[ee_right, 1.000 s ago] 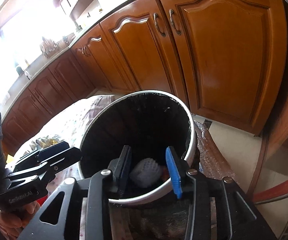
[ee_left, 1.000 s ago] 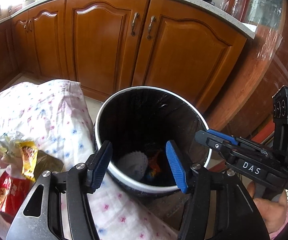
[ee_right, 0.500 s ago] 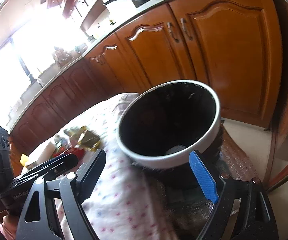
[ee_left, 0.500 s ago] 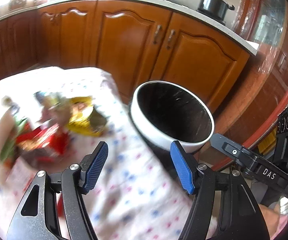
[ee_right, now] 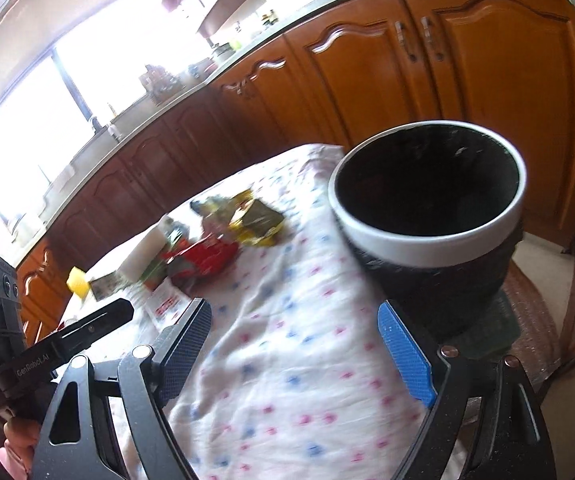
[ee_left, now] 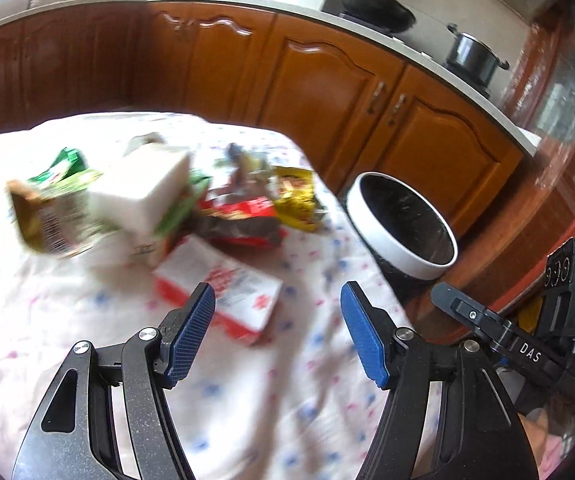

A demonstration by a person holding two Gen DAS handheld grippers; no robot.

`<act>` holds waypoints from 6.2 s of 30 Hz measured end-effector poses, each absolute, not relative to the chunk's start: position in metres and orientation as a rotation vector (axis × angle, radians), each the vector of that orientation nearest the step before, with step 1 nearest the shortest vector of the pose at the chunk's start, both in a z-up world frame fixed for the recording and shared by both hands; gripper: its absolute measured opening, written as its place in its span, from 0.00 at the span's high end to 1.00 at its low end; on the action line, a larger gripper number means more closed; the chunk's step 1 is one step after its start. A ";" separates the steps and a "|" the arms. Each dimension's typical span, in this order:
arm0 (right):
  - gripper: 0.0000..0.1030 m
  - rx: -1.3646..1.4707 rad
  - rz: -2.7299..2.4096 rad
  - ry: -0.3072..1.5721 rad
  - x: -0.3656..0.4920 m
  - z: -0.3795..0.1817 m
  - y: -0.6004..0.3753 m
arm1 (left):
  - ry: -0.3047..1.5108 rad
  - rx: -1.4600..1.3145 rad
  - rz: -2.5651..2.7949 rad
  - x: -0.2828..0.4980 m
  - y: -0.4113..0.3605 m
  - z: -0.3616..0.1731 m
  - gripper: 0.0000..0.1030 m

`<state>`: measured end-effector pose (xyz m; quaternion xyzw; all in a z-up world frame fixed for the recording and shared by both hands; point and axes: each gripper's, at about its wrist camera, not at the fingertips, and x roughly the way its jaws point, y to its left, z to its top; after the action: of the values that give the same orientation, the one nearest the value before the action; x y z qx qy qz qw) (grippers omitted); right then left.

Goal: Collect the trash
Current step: 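Move both open tools back toward the trash on the table, then grasp the green drink pouch with the left tool while the right tool grasps the red-and-white carton, then carry pouch and carton over the bin and open both tools to drop them, then move both open tools back toward the remaining trash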

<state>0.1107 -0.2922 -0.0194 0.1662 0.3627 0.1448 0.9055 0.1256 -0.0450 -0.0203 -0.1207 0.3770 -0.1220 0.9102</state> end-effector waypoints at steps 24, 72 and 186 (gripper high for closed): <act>0.15 0.174 0.584 0.785 0.128 -0.030 -0.184 | 0.753 -0.445 -0.045 0.128 0.074 -0.027 0.28; 0.41 0.010 0.679 0.906 0.170 -0.056 -0.131 | 0.792 -0.238 -0.043 0.155 0.099 -0.024 0.18; 0.15 0.398 0.239 0.742 0.146 -0.010 -0.361 | 0.795 -0.160 -0.418 0.179 -0.116 0.004 0.37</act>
<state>0.1461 -0.3608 -0.0102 0.1927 0.3592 0.1157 0.9058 0.1787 -0.1161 0.0037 -0.0775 0.3837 -0.2016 0.8979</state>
